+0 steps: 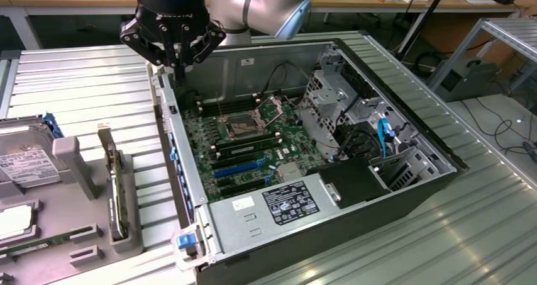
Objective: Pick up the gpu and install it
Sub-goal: 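Reach for the gpu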
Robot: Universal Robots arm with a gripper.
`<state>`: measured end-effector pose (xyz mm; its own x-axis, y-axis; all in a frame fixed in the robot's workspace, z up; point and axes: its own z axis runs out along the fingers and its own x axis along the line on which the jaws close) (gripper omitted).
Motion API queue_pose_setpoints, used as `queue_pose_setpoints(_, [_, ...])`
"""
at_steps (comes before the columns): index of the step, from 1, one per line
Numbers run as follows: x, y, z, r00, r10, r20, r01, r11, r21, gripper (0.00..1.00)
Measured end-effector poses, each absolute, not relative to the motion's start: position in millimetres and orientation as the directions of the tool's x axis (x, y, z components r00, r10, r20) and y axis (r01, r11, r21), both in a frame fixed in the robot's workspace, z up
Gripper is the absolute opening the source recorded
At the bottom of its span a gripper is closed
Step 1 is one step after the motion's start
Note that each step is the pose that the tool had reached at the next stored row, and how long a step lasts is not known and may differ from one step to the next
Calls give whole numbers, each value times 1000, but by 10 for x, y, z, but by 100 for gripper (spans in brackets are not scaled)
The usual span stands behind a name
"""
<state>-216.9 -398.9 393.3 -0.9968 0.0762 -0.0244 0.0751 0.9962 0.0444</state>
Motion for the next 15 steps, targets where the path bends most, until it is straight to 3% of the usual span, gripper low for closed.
queue_pose_setpoints(15, [-2318, -3989, 3933, -997, 76, -24, 75, 996, 44, 11])
